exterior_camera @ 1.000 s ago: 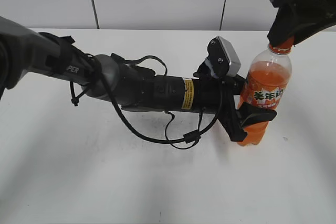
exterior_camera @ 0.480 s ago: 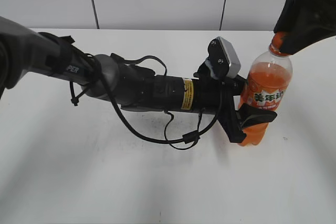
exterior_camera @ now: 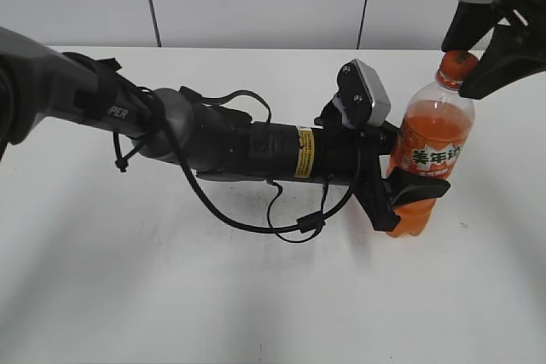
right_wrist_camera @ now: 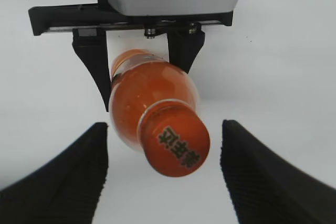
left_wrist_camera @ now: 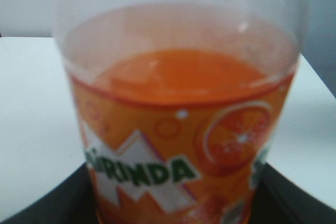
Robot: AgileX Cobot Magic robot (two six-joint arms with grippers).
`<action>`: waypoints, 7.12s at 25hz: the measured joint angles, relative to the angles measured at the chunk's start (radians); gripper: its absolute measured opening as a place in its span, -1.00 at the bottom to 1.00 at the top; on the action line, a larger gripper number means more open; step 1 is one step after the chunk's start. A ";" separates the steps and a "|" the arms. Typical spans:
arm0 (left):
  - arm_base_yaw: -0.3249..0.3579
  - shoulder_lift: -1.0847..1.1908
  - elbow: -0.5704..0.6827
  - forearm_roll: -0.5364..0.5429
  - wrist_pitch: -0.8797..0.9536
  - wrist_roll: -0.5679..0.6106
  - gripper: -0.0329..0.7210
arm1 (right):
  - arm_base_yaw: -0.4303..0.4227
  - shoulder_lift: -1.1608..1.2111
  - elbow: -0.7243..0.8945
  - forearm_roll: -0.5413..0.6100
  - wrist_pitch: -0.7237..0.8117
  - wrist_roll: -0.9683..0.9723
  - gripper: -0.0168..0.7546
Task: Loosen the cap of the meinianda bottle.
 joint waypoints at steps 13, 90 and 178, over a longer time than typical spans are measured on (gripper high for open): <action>0.000 0.000 0.000 -0.001 0.002 0.000 0.22 | 0.000 -0.159 0.000 0.018 0.003 0.759 0.56; -0.006 -0.002 0.000 0.020 -0.009 0.004 0.22 | 0.000 -0.044 0.031 0.007 -0.007 -0.147 -0.28; -0.006 -0.002 0.000 0.009 0.001 -0.004 0.22 | -0.019 -0.250 0.020 -0.371 -0.028 1.409 -0.25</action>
